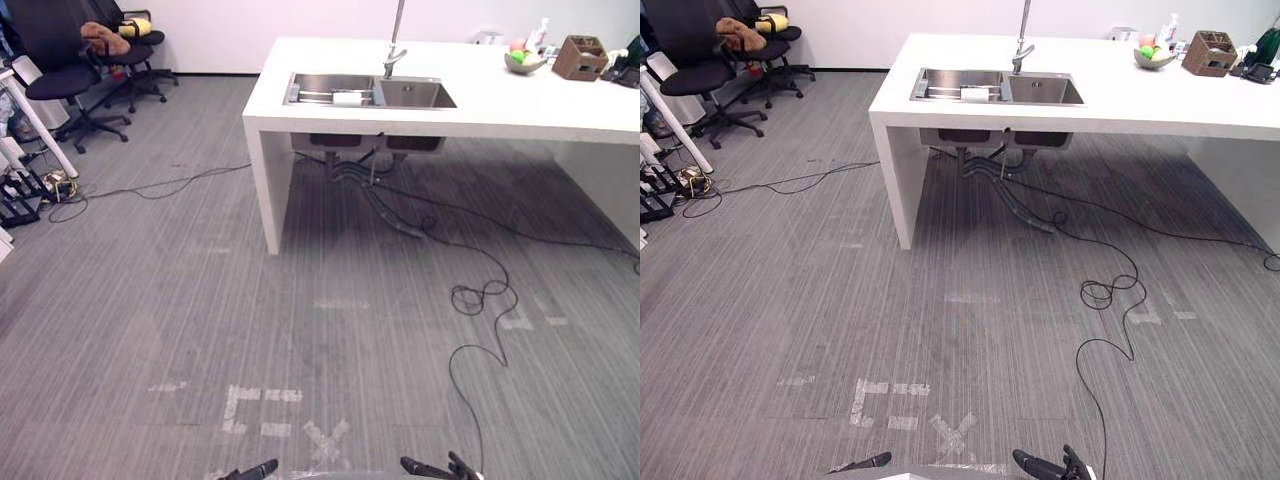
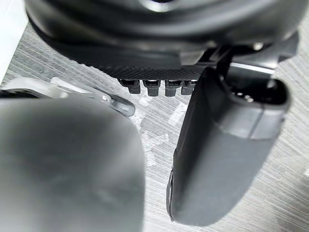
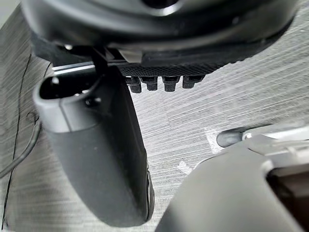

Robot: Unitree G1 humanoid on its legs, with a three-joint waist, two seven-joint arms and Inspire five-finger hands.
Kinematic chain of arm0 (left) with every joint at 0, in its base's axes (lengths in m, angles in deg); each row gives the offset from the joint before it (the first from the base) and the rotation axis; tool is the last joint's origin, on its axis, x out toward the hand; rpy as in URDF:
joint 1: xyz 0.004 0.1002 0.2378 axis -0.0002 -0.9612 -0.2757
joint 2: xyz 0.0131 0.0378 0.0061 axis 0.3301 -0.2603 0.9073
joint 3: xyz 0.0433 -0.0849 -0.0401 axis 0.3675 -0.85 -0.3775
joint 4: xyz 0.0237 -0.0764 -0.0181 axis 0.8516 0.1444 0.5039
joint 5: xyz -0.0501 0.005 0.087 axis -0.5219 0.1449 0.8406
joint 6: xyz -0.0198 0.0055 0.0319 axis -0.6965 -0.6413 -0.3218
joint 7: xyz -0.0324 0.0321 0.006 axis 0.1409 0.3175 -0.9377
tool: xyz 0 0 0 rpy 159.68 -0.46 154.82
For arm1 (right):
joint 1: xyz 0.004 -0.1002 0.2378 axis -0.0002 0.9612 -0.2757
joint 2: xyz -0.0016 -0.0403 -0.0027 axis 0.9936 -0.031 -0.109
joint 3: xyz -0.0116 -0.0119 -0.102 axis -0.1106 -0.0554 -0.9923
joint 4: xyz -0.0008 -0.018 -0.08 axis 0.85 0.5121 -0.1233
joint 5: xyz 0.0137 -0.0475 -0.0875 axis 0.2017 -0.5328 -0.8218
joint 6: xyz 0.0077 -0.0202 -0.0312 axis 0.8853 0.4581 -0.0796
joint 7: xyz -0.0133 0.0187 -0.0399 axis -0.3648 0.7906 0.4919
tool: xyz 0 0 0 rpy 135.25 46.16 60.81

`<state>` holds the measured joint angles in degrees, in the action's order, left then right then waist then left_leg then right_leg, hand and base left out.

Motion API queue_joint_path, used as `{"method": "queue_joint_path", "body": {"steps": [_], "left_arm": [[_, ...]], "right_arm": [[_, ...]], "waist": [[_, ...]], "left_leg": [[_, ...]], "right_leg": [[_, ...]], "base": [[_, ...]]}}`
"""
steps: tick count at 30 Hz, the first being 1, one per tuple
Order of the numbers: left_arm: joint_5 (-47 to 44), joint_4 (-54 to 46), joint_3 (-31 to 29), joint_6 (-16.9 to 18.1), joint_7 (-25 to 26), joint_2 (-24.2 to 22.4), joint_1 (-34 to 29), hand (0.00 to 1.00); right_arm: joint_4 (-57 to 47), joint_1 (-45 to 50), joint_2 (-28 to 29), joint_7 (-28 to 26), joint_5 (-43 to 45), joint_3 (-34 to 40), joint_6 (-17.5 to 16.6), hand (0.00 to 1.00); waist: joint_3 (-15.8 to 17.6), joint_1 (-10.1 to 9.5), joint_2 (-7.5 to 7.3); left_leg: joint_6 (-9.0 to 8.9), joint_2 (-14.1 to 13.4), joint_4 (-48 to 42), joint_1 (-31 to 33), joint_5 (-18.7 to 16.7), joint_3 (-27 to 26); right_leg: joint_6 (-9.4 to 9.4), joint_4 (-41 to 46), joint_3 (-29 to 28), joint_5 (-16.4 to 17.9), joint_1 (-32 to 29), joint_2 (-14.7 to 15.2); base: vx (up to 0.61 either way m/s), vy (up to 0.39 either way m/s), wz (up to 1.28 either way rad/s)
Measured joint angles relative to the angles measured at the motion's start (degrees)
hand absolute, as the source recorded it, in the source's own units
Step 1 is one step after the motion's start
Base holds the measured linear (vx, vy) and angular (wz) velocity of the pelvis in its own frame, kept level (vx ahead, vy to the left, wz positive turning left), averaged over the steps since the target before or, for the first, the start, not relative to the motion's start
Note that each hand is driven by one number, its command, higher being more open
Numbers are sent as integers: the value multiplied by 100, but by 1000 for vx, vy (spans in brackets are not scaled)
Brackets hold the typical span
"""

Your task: Walk over to the sink, pick up the cup, carry it to the dishwasher, place the cup inside the dishwasher, then close the dishwasher door

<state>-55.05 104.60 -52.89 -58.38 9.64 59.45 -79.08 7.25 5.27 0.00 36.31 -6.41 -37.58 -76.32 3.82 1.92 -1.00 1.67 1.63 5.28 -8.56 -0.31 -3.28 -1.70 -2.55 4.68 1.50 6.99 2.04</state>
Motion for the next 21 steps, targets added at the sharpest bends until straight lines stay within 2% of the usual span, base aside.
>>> {"method": "queue_joint_path", "body": {"steps": [4,8,9,12,15,17,19,21], "left_arm": [[2,-4,0,277,12,-37,18,100],[2,-7,-1,306,36,-46,19,100],[1,-9,-3,308,44,-52,18,100],[-1,-67,-22,326,62,-47,-19,100],[4,-218,-20,277,249,-45,-107,100],[20,-224,-28,131,523,-40,-78,100],[49,-229,-118,-39,816,-62,-8,100],[44,-227,-353,-181,995,-116,25,100]], "right_arm": [[0,-25,3,-133,36,2,-184,100],[0,-30,13,-151,78,11,-265,100],[0,-34,13,-150,82,19,-280,100],[-17,-27,80,-139,241,162,-326,100],[-16,3,167,-144,416,261,-352,100],[-3,-2,198,-160,534,350,-352,100],[-20,20,239,-157,637,398,-348,100],[-62,33,251,-166,700,388,-288,100]], "waist": [[36,27,-5],[40,32,-4],[47,31,-1],[64,31,-58],[96,40,-98],[189,60,-71],[206,65,-22],[274,53,7]], "left_leg": [[0,13,0,0,0,40],[5,38,-1,-11,-1,68],[14,48,-2,-11,-8,76],[153,197,-14,-51,-146,115],[277,348,-12,-113,-176,151],[354,284,-41,-275,-156,209],[382,165,-59,-376,-284,299],[392,-96,-402,-394,-645,378]], "right_leg": [[-3,-9,37,-2,21,10],[-34,50,57,23,20,40],[-71,181,64,96,-30,59],[-211,1297,79,757,-473,269],[-406,1859,25,985,-670,458],[-421,2293,116,1007,-795,459],[-316,2387,219,1080,-913,390],[-242,2862,384,1124,-1405,321]], "base": [[-20,-27,4],[-42,-26,4],[-53,-13,10],[-37,9,10],[38,60,4],[93,71,13],[112,54,20],[153,13,15]]}}
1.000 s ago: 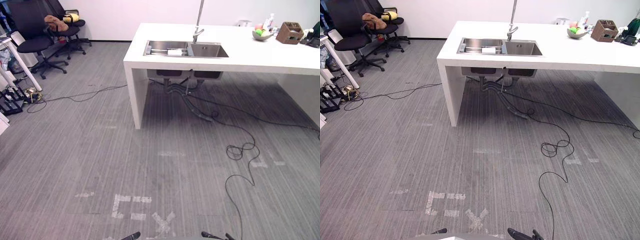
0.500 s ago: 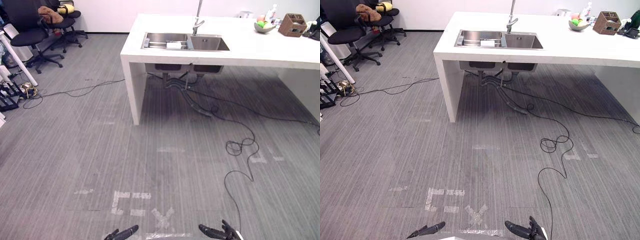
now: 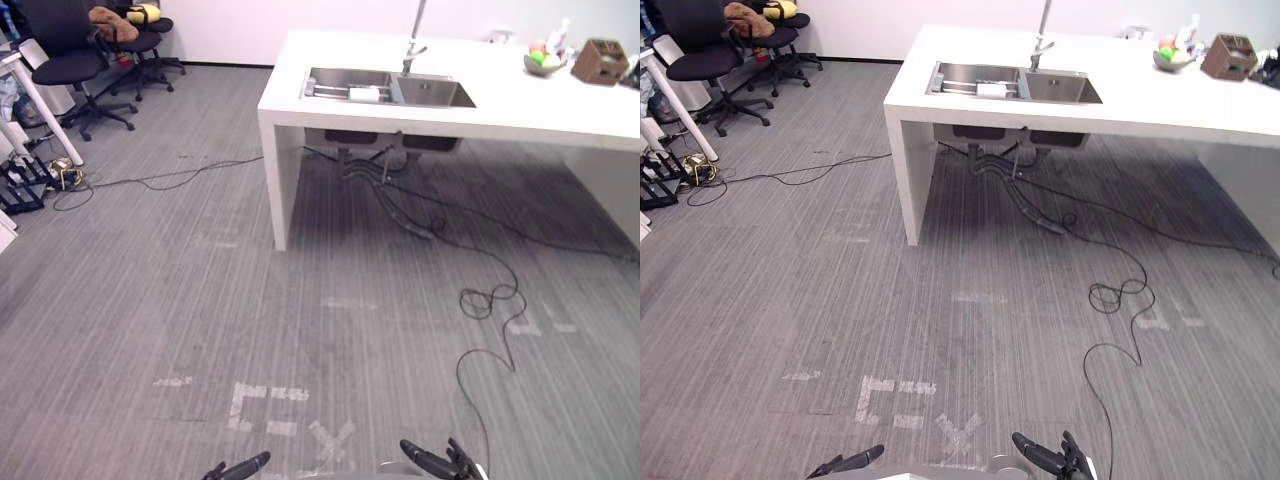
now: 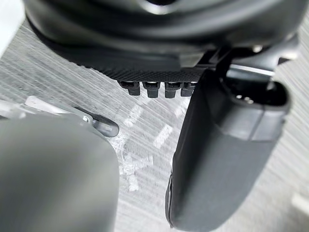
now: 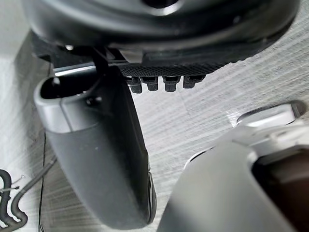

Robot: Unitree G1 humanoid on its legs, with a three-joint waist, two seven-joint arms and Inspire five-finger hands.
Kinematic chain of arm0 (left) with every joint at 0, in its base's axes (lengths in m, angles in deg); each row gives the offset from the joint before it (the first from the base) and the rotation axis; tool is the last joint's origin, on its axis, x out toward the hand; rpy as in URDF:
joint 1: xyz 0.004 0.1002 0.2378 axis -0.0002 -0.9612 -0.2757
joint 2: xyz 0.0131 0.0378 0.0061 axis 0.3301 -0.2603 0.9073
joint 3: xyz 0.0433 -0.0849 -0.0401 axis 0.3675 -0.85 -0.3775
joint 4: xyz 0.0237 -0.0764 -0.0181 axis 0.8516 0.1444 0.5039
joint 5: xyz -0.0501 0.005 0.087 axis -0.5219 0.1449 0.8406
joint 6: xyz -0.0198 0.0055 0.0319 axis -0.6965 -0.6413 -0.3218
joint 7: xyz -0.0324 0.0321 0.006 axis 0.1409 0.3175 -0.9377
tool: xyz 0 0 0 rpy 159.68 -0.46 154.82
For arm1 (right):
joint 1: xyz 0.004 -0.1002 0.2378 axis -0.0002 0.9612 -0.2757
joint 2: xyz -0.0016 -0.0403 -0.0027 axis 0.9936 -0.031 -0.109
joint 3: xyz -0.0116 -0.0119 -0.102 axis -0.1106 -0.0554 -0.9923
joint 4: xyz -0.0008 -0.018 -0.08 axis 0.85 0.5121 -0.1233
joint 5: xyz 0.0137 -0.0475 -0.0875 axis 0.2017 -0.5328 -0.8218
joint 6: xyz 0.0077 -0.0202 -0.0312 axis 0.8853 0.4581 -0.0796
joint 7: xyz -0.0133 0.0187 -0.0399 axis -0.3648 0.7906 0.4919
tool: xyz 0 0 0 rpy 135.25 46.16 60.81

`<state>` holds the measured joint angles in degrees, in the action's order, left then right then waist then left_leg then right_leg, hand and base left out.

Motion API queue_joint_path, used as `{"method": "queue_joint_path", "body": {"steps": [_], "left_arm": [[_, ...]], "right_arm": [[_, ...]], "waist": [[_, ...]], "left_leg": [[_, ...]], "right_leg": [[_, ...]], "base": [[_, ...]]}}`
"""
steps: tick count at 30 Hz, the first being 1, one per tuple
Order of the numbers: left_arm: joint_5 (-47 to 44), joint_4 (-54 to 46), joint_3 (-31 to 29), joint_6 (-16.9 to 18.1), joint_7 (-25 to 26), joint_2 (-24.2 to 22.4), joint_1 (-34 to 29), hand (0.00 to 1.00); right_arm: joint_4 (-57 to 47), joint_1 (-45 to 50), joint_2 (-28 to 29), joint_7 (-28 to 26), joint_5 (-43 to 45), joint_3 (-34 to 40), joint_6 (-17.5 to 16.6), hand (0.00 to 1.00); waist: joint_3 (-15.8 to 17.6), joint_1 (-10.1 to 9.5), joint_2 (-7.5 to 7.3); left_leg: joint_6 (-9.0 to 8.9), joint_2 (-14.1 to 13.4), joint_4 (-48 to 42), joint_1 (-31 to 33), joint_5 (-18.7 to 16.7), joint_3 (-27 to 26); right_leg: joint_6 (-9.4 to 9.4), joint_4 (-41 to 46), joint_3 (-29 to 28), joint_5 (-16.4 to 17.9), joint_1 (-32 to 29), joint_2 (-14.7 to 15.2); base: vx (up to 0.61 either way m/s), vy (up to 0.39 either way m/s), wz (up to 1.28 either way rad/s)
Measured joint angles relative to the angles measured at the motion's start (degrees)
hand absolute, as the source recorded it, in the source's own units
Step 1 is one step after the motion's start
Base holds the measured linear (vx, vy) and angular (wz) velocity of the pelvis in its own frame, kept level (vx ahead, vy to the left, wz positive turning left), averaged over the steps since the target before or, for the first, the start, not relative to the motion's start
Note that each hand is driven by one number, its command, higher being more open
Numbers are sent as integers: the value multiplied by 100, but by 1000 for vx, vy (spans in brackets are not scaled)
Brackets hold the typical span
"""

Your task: Walk over to the sink, pick up the cup, carry it to the dishwasher, place the cup inside the dishwasher, then close the dishwasher door

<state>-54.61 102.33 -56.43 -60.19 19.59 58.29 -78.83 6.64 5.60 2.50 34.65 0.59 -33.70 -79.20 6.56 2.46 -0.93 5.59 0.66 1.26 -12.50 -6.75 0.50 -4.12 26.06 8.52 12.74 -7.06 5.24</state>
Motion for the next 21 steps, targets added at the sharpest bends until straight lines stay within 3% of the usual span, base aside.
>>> {"method": "queue_joint_path", "body": {"steps": [2,3,5,8,10,12,15,16,17,19,20,21], "left_arm": [[-67,5,-86,-31,89,-35,-1,100],[-130,18,-217,-46,117,-57,-3,100],[-230,26,-291,-50,128,-83,-6,100],[-341,-36,-616,15,150,-268,85,100],[-305,-151,-678,52,177,-430,145,100],[-266,-225,-714,116,233,-528,107,100],[-333,-288,-1125,144,340,-691,101,100],[-340,-289,-1212,177,370,-741,123,100],[-333,-287,-1260,229,367,-755,121,100],[-303,-445,-1241,473,360,-774,163,100],[-206,-684,-1164,635,364,-803,140,100],[-125,-921,-972,764,376,-822,112,100]], "right_arm": [[-86,56,-16,-52,39,-55,32,100],[-256,88,21,-91,42,-88,7,100],[-332,137,33,-123,39,-125,-39,100],[-518,209,105,-207,43,-130,-47,100],[-574,244,166,-304,65,34,-31,100],[-609,246,159,-396,159,143,2,100],[-636,240,115,-552,-19,390,37,100],[-567,236,82,-568,-91,501,37,100],[-514,228,54,-567,-100,500,33,100],[-339,191,-41,-566,-159,446,-2,100],[-214,174,-108,-567,-194,297,-51,100],[-175,139,-140,-576,-195,170,-86,100]], "waist": [[22,-19,34],[38,-24,22],[46,-41,11],[101,-26,-44],[139,3,-15],[68,6,124],[-87,14,303],[-137,15,394],[-125,12,406],[-20,4,446],[104,-42,279],[137,-90,230]], "left_leg": [[-92,-264,-349,-16,-326,-2],[-231,-437,-552,-129,-550,-47],[-332,-496,-579,-330,-698,-109],[-595,-517,-1005,-745,-1262,-111],[-717,-626,-1385,-882,-1659,-93],[-735,-884,-1836,-879,-1646,-115],[-703,-1331,-2924,-420,-1137,-79],[-723,-1506,-3879,21,-360,45],[-813,-1609,-4402,270,111,61],[-843,-1838,-6012,996,-145,-46],[-869,-1739,-6522,1372,-486,-143],[-879,-1596,-6531,1716,-750,-267]], "right_leg": [[-17,100,27,-21,-480,-90],[-55,-105,85,-137,-825,-143],[-22,-384,123,-310,-974,-153],[275,-718,87,-779,-1110,-80],[435,-335,201,-1168,-1103,-19],[553,397,450,-729,-1191,-74],[796,704,625,-32,-1102,-475],[911,437,628,111,-799,-748],[958,208,606,127,-566,-867],[1138,-574,552,23,315,-1185],[1164,-987,417,-2,891,-1239],[1170,-1235,320,-6,1214,-1236]], "base": [[259,-18,7],[400,-44,-3],[376,-66,-7],[560,-196,31],[536,-309,55],[539,-370,32],[587,-364,0],[592,-311,-19],[586,-269,-14],[635,-278,-11],[548,-239,-27],[510,-197,-45]]}}
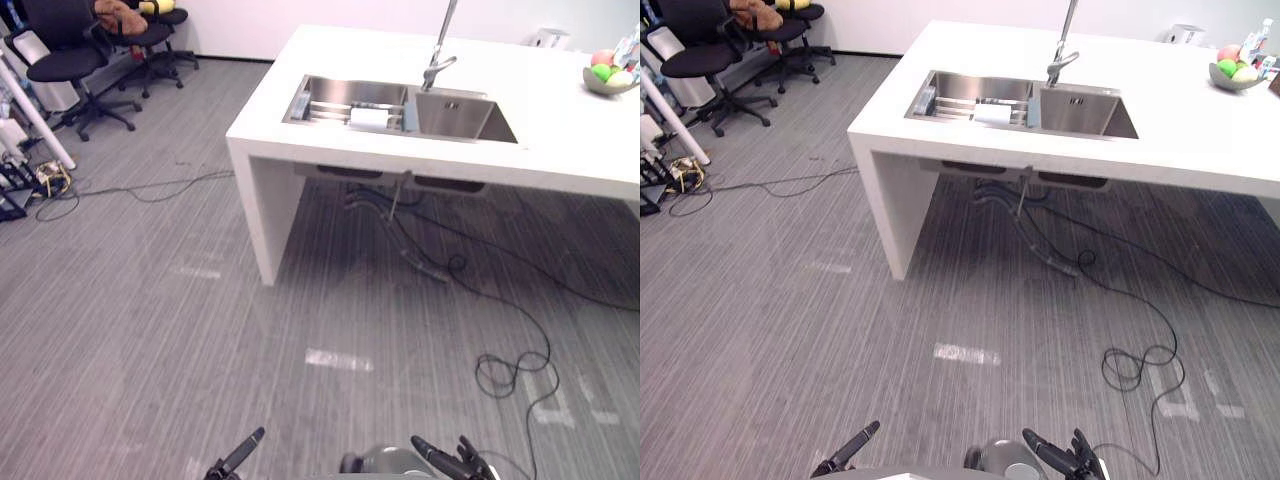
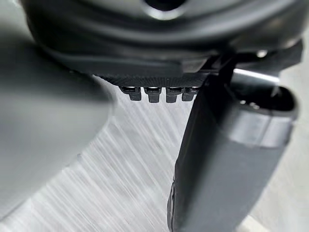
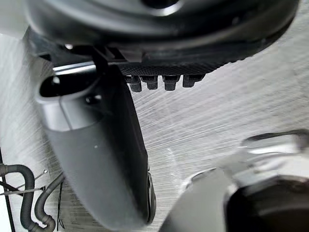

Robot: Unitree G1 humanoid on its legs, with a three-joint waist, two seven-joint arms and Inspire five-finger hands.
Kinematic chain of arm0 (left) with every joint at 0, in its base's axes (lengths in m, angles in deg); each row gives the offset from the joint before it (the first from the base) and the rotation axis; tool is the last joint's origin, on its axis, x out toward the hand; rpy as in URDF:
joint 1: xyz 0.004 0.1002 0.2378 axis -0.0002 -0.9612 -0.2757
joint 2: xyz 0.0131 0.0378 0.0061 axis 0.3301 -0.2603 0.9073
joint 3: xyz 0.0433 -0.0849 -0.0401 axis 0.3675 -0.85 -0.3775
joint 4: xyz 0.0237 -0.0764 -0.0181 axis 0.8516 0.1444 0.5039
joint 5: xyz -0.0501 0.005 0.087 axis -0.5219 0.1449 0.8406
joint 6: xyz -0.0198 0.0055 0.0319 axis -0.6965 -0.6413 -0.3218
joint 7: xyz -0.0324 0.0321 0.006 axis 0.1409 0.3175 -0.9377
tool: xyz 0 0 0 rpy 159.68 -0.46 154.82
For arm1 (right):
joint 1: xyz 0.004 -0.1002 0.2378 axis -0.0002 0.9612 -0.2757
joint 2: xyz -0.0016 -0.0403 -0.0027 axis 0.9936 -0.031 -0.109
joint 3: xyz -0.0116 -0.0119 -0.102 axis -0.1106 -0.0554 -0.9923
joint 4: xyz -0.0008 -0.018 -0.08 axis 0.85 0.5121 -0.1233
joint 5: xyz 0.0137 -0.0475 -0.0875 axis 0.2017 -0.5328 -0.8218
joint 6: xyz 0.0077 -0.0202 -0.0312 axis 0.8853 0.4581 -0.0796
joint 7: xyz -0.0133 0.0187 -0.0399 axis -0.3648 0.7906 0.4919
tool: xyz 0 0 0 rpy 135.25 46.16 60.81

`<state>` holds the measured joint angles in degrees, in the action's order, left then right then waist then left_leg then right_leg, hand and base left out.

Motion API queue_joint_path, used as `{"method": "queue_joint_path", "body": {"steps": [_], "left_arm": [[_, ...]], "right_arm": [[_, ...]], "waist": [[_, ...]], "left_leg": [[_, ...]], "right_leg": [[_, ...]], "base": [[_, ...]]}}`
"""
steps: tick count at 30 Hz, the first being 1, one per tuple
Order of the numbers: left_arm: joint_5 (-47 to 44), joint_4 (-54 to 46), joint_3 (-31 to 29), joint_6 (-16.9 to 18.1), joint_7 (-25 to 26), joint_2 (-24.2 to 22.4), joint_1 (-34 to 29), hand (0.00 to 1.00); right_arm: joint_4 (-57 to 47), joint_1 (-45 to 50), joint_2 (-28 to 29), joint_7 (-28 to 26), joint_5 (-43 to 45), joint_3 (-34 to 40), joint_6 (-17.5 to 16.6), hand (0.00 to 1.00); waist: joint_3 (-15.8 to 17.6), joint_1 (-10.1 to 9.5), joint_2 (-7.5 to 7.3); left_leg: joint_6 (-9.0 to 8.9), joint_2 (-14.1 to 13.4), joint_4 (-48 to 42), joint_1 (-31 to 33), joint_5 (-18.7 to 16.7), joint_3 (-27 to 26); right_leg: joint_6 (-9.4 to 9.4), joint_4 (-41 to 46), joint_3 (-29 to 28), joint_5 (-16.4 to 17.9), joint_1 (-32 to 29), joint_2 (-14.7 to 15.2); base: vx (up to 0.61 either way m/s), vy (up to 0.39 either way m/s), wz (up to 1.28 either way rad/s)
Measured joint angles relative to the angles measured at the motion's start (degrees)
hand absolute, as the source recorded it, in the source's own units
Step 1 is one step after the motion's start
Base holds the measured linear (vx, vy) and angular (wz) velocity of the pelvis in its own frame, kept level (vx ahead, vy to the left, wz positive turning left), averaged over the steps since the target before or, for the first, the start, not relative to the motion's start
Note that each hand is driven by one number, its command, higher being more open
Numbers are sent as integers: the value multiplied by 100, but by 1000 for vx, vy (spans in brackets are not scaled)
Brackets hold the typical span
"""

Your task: Walk over to the sink, pick up the cup, carry it to the dishwasher, place the cup inside the dishwasher, then close the dishwasher door

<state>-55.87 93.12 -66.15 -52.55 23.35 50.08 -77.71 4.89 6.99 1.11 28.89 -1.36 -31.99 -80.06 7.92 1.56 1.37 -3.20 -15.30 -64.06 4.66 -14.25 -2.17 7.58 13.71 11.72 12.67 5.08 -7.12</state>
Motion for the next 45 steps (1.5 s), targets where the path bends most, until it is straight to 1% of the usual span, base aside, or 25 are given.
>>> {"method": "queue_joint_path", "body": {"steps": [2,4,6,7,8,9,10,11,14,15,16,17,18,19,21,22,24,26,28,29,30,32,37,43,45], "left_arm": [[147,-845,610,283,68,-21,-7,100],[341,-1469,1016,522,166,-19,30,100],[637,-2485,1600,978,446,-80,17,100],[713,-2747,1700,1094,531,-94,16,100],[829,-3145,1873,1298,680,-93,20,100],[1047,-3750,2098,1493,860,0,78,100],[1180,-4125,2211,1551,913,31,151,100],[1260,-4351,2266,1584,933,89,217,100],[1534,-5109,2416,1601,992,416,579,100],[1668,-5198,2372,1601,1112,558,689,100],[1838,-5245,2279,1599,1263,727,819,100],[1952,-5383,2204,1598,1445,874,845,100],[1965,-5476,2189,1583,1558,926,885,100],[2055,-5664,2035,1559,1804,999,904,100],[2291,-5706,1910,1521,2202,1005,1024,100],[2379,-5834,1848,1471,2402,1020,1066,100],[2477,-6001,1698,1457,2758,995,1160,100],[2515,-6106,1570,1463,2960,936,1232,100],[2565,-6130,1345,1504,3116,859,1204,100],[2595,-6092,1099,1518,3132,719,1135,100],[2618,-6082,977,1508,3138,473,997,100],[2904,-6092,1038,1416,3093,260,981,100],[3996,-6357,1468,920,2363,560,985,100],[5735,-5845,2483,637,871,2195,1334,100],[5892,-5480,2564,542,552,2431,1519,100]], "right_arm": [[-28,-211,-71,-40,4,-103,-50,100],[-180,-385,-74,-50,9,-102,-52,100],[-539,-391,-147,-80,14,-111,-121,100],[-603,-385,-162,-82,15,-123,-133,100],[-609,-377,-166,-58,17,-179,-121,100],[-610,-375,-110,-32,15,-257,-75,100],[-612,-399,-110,-22,14,-299,-30,100],[-614,-405,-81,-8,13,-322,34,100],[-421,-447,-67,12,14,-264,235,100],[-308,-446,-26,15,12,-185,233,100],[-166,-388,60,39,15,-51,219,100],[-70,-250,153,80,29,49,174,100],[-82,-168,214,107,40,64,130,100],[-141,-58,253,120,89,71,68,100],[-199,192,239,85,90,75,30,100],[-237,369,311,64,87,102,-6,100],[-372,439,536,78,180,260,-239,100],[-433,468,564,80,176,228,-325,100],[-433,569,560,75,170,70,-334,100],[-337,599,485,65,186,-65,-306,100],[-269,531,367,58,205,-82,-256,100],[-261,451,171,-54,177,-145,-167,100],[-242,306,62,-311,122,-154,70,100],[20,109,-132,-565,62,135,353,100],[51,48,-232,-600,-45,131,438,100]], "waist": [[103,-97,-28],[232,-173,-81],[266,-326,-126],[265,-362,-123],[246,-379,-138],[178,-377,-285],[178,-363,-296],[162,-351,-353],[90,-214,-417],[80,-167,-416],[24,-152,-405],[-142,-140,-402],[-168,-128,-457],[-187,-108,-540],[-184,42,-470],[-190,131,-425],[-197,289,-426],[-203,345,-425],[-338,333,-551],[-505,323,-537],[-609,269,-265],[-623,139,-72],[-644,114,-54],[-725,272,127],[-708,314,151]], "left_leg": [[102,333,967,957,-426,-457],[159,577,2007,1388,-415,-904],[60,1100,4216,1730,522,-1099],[63,1147,4469,1781,791,-1083],[248,1164,4478,1755,1279,-1035],[471,1254,4075,1779,1508,-1006],[816,1270,3814,1830,1389,-966],[847,1311,3695,1838,1239,-997],[981,1360,3501,1509,819,-1127],[982,1342,3578,1274,765,-1126],[928,1290,3789,899,658,-1129],[774,1257,4342,419,521,-1168],[750,1300,4557,183,509,-1274],[683,1394,4877,-267,475,-1461],[633,1396,5191,-897,375,-1526],[575,1349,5321,-1210,327,-1532],[399,1173,5394,-1564,219,-1444],[151,1001,5384,-1798,56,-1263],[-110,945,5294,-1974,-186,-1137],[-267,846,5190,-2036,-394,-1022],[-324,534,5100,-2027,-420,-1015],[-360,302,5089,-2037,-277,-1036],[-364,232,5149,-2072,227,-1110],[-243,349,5461,-2085,560,-1057],[-237,424,5493,-2097,565,-1015]], "right_leg": [[3,-502,-264,-3,528,28],[-2,-719,-407,5,826,167],[-219,-956,-749,234,1206,447],[-314,-1008,-853,387,1329,481],[-381,-1037,-968,567,1580,510],[-487,-836,-1109,791,1684,682],[-505,-620,-1227,792,1646,731],[-522,-441,-1294,781,1595,785],[-775,261,-1647,185,1474,894],[-827,508,-1674,-216,1462,869],[-1092,1073,-1655,-823,1283,799],[-2030,2130,-1582,-1508,737,835],[-2192,2835,-1572,-1694,377,956],[-1881,4067,-1341,-1402,-339,1246],[-1456,4528,-845,-603,-1053,1519],[-1326,4219,-613,-168,-1425,1591],[-1225,2993,-301,28,-1804,1621],[-1082,1907,-232,-171,-1875,1623],[-869,999,-466,-1134,-1849,1613],[-1235,993,-637,-1113,-1806,1540],[-1118,927,-507,-1034,-1715,1292],[-1019,761,-387,-971,-1590,1073],[-913,412,-405,-941,-1408,931],[-949,-1036,-444,-1751,-810,830],[-975,-1336,-487,-1944,-692,862]], "base": [[544,-106,-52],[497,16,-45],[501,114,-73],[548,188,-67],[605,218,-58],[756,253,-50],[655,218,-32],[655,219,-8],[622,205,-16],[515,151,-33],[587,183,-56],[464,120,-60],[441,94,-77],[323,32,-60],[368,36,-26],[462,14,4],[454,-82,21],[429,-209,50],[451,-280,49],[470,-331,25],[467,-324,15],[390,-291,1],[165,-183,-7],[39,-19,-4],[-30,55,-9]]}}
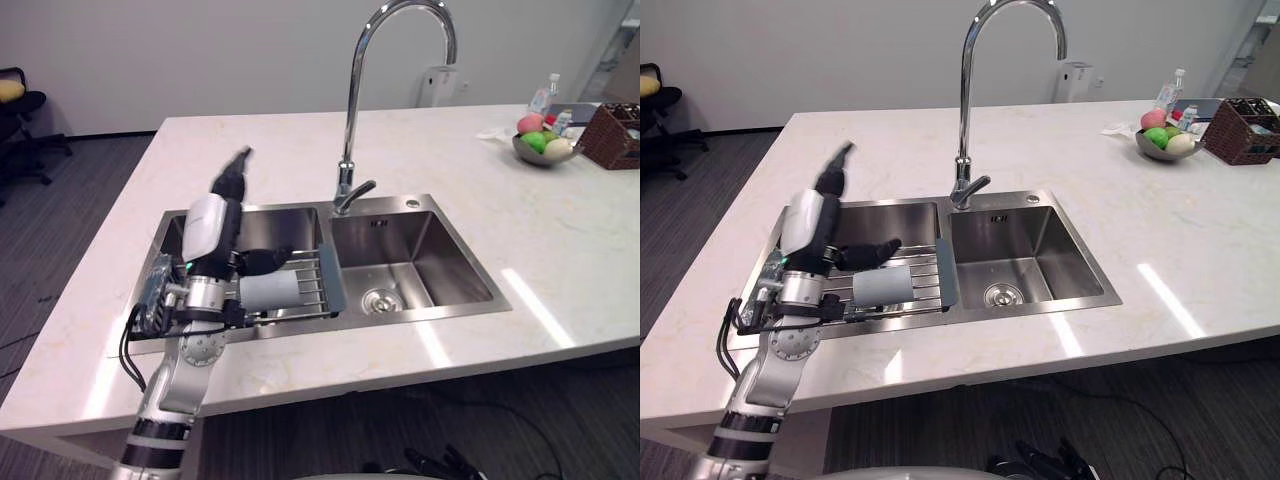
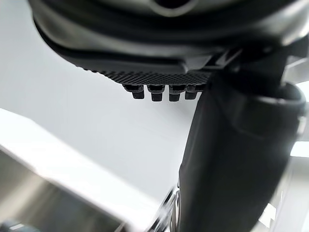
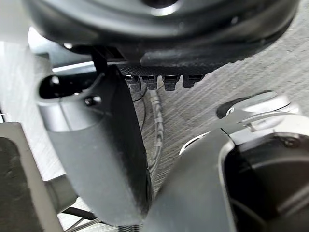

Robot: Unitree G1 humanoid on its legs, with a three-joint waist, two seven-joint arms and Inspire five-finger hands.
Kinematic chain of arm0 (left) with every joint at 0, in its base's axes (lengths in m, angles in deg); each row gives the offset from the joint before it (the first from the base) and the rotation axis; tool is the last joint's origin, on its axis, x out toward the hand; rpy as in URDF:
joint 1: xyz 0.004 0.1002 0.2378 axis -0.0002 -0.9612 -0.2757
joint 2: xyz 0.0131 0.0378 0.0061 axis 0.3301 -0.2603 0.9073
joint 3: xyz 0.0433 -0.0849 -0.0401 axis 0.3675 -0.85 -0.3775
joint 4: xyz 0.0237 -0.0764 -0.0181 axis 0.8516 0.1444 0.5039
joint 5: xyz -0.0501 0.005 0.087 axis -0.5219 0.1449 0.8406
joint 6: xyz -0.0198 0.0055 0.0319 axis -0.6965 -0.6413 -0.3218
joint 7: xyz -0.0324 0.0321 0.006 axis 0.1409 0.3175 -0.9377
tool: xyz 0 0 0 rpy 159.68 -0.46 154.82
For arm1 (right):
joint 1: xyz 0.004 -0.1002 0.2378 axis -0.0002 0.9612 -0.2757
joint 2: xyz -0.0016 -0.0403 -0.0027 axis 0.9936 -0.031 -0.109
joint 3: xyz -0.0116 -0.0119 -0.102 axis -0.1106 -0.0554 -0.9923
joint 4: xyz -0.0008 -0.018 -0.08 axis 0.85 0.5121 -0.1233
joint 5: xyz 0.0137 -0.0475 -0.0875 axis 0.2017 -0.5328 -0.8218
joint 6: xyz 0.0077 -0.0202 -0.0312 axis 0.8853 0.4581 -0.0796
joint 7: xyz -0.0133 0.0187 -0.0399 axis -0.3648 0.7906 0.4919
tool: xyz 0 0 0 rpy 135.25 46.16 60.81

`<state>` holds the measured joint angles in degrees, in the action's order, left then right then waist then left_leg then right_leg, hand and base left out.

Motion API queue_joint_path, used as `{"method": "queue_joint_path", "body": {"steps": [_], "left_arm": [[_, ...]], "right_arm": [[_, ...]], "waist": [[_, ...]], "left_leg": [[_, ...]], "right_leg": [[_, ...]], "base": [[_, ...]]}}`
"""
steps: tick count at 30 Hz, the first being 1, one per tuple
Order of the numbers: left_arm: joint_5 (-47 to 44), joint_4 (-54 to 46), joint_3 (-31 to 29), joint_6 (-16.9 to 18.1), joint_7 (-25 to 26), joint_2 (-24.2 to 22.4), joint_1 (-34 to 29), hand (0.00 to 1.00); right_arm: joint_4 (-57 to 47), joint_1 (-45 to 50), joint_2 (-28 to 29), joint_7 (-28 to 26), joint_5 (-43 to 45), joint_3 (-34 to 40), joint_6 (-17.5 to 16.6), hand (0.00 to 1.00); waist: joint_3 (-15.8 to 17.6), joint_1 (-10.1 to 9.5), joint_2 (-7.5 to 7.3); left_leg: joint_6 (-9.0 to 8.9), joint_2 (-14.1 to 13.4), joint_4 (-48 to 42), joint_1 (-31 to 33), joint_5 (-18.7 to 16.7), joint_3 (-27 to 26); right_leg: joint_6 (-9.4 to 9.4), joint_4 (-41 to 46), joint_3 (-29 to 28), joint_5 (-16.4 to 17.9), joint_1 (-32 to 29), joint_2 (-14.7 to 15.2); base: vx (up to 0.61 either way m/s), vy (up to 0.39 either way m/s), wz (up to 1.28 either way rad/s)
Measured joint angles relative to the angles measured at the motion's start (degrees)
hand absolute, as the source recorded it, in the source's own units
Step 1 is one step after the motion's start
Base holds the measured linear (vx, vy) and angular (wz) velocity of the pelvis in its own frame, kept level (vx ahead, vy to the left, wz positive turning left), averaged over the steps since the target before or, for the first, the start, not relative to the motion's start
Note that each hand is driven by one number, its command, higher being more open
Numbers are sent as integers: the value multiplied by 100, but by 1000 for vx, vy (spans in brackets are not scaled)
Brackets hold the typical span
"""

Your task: Walk over to the sink, pick up the cup, carry it to the dishwasher, place the cup inside the dishwasher, then close the dishwasher door

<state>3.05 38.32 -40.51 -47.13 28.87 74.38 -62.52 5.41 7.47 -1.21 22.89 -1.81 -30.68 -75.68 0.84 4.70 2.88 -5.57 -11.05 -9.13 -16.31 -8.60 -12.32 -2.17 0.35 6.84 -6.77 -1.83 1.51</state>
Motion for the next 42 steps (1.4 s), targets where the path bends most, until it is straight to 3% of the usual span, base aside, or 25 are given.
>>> {"method": "queue_joint_path", "body": {"steps": [4,9,13,14,16,25,33,37,42], "left_arm": [[53,661,45,-349,-837,461,213,100],[83,934,152,-483,-1557,778,328,100],[21,1026,156,-550,-1834,799,733,100],[-50,1033,151,-591,-1932,866,752,100],[-174,1066,153,-630,-2058,926,742,100],[-531,1077,145,-667,-2618,1029,1078,100],[-691,1289,531,-909,-2887,1107,1371,100],[-704,1464,602,-1047,-3211,1116,1544,100],[-705,1655,725,-1227,-3724,1182,1858,100]], "right_arm": [[77,-18,-190,-79,-21,-6,124,100],[89,-10,-267,-123,-133,-19,235,100],[49,-178,-413,-145,-234,-70,311,100],[32,-208,-395,-143,-237,-105,402,100],[-79,-114,-373,-154,-229,-127,471,100],[-316,-221,-550,-207,-231,-244,703,100],[-367,-266,-555,-256,-228,-383,860,100],[-505,-255,-546,-371,-229,-505,964,100],[-614,-224,-551,-418,-230,-527,1060,100]], "waist": [[68,89,13],[169,112,23],[379,134,128],[440,109,49],[430,118,33],[556,255,236],[600,318,166],[650,343,74],[646,392,102]], "left_leg": [[-2,188,78,-1,-2,95],[-2,196,218,3,-156,98],[-61,140,467,7,-618,78],[-27,253,460,-3,-632,3],[31,331,456,-24,-647,-85],[-77,252,499,-17,-568,-7],[-20,442,475,-17,-521,83],[34,437,512,-16,-578,66],[-7,369,496,-19,-623,48]], "right_leg": [[-54,-522,-57,-371,178,130],[-33,-556,-37,-437,92,141],[-106,-564,7,-646,-66,88],[-131,-565,-75,-729,-85,167],[-151,-565,-143,-713,-100,250],[-196,-542,-29,-704,-134,162],[-194,-566,-46,-702,-107,348],[-222,-568,-30,-706,-117,351],[-221,-567,-34,-715,-121,290]], "base": [[-60,47,-5],[-99,14,4],[-166,64,2],[-192,94,-24],[-150,76,-24],[54,4,1],[-33,-1,2],[-75,-36,1],[-6,-35,-3]]}}
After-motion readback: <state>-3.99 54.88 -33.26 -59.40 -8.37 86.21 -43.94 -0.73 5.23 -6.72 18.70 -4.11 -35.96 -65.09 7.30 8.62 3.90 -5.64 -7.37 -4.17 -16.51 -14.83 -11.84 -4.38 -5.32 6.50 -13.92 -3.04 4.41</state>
